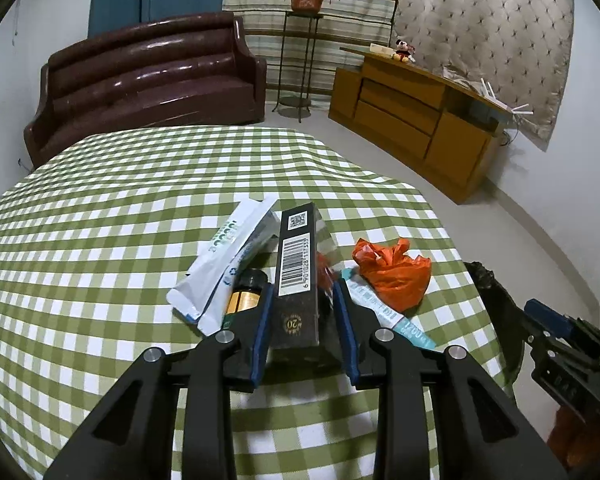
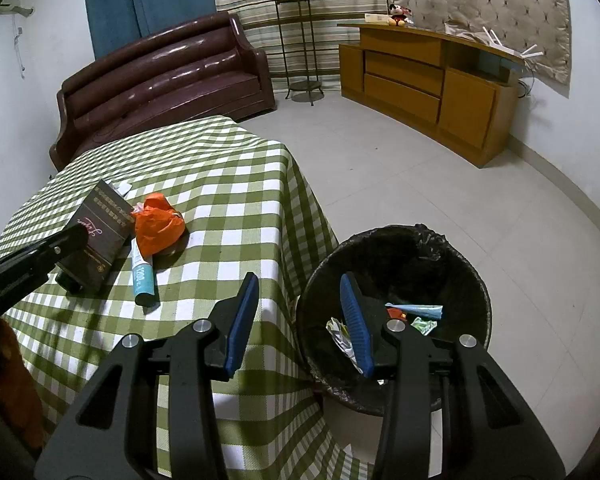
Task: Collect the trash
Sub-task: 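Grasp the dark brown barcode box with the left tool, then grasp the orange bag with the right tool while the left tool lifts the brown box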
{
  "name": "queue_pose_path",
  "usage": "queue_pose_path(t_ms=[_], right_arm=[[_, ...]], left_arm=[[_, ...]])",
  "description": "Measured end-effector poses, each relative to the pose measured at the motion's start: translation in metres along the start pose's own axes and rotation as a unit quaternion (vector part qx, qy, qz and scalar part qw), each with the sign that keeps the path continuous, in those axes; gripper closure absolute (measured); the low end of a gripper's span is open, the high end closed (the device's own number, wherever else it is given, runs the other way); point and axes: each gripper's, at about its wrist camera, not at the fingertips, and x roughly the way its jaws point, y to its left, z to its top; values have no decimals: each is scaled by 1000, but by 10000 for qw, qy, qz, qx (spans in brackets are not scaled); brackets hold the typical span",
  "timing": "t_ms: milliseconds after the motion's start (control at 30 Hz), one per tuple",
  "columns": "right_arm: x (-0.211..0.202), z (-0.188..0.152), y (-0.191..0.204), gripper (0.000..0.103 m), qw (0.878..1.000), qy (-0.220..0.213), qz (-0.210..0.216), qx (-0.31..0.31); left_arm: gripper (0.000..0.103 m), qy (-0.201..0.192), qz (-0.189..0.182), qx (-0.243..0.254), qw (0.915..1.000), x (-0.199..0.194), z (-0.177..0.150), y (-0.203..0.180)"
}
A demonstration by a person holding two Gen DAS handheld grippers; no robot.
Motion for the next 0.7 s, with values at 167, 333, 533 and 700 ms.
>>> queue_pose_path(t_ms=[167,333,533,700], right_arm=[[-1,0,0,62,10000,29,19,18],[-1,0,0,62,10000,30,18,18],[-1,2,4,62,10000,34,61,-57],[-1,7,18,62,9997,4,158,-192]], left_arm=[[69,79,69,117,9999,9,0,-6],[80,44,79,238,9997,10,-2,-11],[80,-182,130,326,9992,-6,-2,-8],[80,-229,139,199,9994,-21,-2,4]])
